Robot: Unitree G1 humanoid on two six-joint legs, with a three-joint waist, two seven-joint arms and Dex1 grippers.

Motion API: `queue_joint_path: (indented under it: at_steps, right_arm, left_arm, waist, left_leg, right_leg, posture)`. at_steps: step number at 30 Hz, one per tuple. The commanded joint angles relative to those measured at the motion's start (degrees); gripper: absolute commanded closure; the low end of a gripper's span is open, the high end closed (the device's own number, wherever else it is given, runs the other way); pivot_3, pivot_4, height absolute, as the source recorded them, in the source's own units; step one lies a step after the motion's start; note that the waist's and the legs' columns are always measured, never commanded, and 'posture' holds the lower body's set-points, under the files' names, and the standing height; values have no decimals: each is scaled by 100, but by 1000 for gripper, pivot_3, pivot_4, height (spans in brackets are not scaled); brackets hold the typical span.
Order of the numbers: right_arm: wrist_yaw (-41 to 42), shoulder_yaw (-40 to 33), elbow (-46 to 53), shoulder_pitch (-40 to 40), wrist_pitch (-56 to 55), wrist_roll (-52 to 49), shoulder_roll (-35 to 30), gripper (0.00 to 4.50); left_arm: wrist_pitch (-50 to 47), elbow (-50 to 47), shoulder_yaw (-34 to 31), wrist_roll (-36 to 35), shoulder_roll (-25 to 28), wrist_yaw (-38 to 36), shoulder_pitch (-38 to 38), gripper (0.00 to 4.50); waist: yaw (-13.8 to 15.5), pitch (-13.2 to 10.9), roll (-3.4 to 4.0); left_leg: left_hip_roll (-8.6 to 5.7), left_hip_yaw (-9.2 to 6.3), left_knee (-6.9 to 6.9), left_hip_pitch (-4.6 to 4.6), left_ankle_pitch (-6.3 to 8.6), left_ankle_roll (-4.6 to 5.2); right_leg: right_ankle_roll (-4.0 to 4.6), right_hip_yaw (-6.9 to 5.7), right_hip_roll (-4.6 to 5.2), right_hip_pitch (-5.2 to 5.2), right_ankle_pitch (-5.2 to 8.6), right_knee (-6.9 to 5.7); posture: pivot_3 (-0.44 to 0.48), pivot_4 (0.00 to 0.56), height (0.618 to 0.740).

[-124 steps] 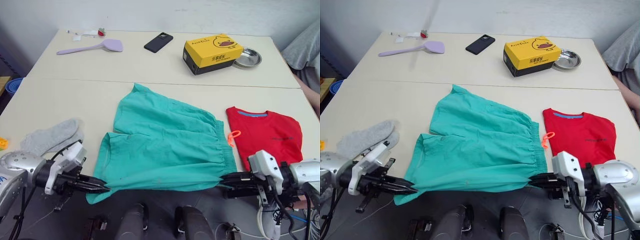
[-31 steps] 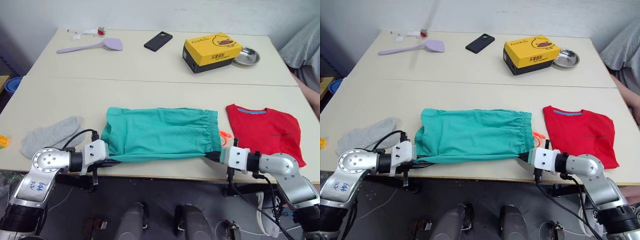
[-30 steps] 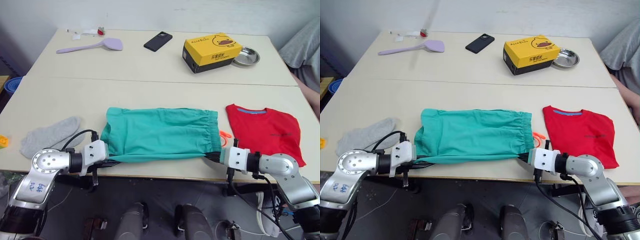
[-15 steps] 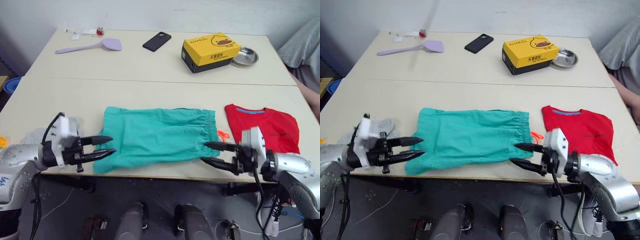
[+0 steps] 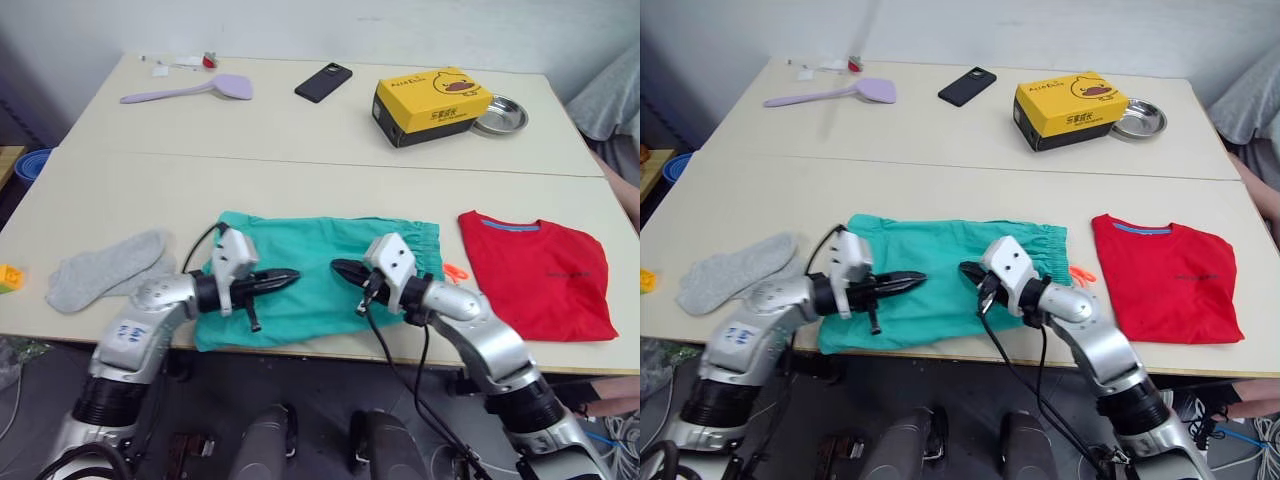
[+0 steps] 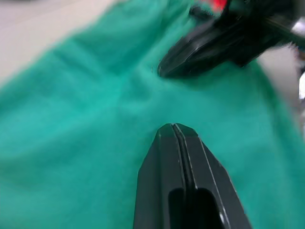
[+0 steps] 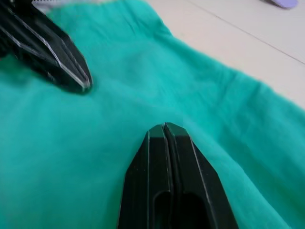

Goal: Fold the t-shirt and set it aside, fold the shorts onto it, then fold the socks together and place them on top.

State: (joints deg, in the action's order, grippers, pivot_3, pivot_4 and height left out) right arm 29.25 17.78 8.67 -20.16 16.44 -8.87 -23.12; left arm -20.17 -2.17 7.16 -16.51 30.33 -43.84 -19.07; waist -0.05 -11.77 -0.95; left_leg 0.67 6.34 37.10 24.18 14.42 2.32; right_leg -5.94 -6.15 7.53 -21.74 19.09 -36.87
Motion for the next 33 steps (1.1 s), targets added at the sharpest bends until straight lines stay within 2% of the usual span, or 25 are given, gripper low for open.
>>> queue_joint_path:
  at_steps: [1,5,9,14,19,23,27,30,33]
  right_arm:
    - [-398,-333,-190,39,-478,351,117,4473]
    - [-704,-902,-381,243,-777,365,154,4473]
    - [-821,-1577,-603,394,-1106,149,155,4473]
    - [-856,-1980,-1347,407,-1622,350,-69,4473]
    - [-775,-2135,-1336,148,-1849,177,28,4473]
    - [2,-1860,-628,12,-1950,-516,324,4473]
    - [-35,-1171,-421,-119,-1672,-94,686,4473]
    - [-113,-815,-654,-65,-1617,359,747,4473]
    - [-402,-770,-1038,55,-1616,731,749,4473]
  left_arm:
    - [103,278,-236,269,-272,653,-52,4500]
    - [168,353,-414,469,-291,987,252,4500]
    - [129,506,-903,276,-414,1324,412,4500]
    - [150,609,-1086,160,-465,1226,479,4500]
    - [423,419,-1651,-768,-592,618,190,4500]
    - [30,24,-1667,-1191,-363,126,8,4500]
    - [38,172,-1277,-805,-543,373,-468,4500]
    - [134,510,-1025,-403,-633,600,-609,4500]
    - [371,865,-884,-40,-654,770,-590,4500]
  waist:
    - [-16,0,0]
    - [-26,1,1]
    - [-26,1,1]
    - [-42,5,8]
    - [-114,4,11]
    - [-167,4,11]
    - [-155,5,10]
    - [-135,5,10]
    - [-145,5,9]
  left_leg:
    - [4,0,0,-1,0,0]
    - [10,-1,-2,-9,-2,-6]
    - [12,-4,-1,-21,-1,-8]
    - [13,9,-15,-51,3,-14]
    - [17,31,-25,-66,2,-13]
    - [24,28,-25,-60,0,-16]
    - [23,27,-25,-62,1,-16]
    - [16,26,-23,-59,3,-13]
    - [9,32,-21,-56,8,-5]
  right_leg:
    - [0,0,-1,0,0,-3]
    - [0,6,-1,1,0,-2]
    - [1,17,1,11,0,-3]
    - [1,20,0,25,1,-6]
    - [3,23,0,23,2,-11]
    - [4,25,-6,19,3,-11]
    - [4,24,-6,22,3,-9]
    - [4,24,-1,24,3,-7]
    - [4,20,1,23,2,-4]
  posture:
    - [0,150,740]
    - [0,150,740]
    - [0,150,740]
    - [0,150,740]
    - [0,150,740]
    - [0,150,740]
    - [0,150,740]
    - [0,150,740]
    - [0,150,740]
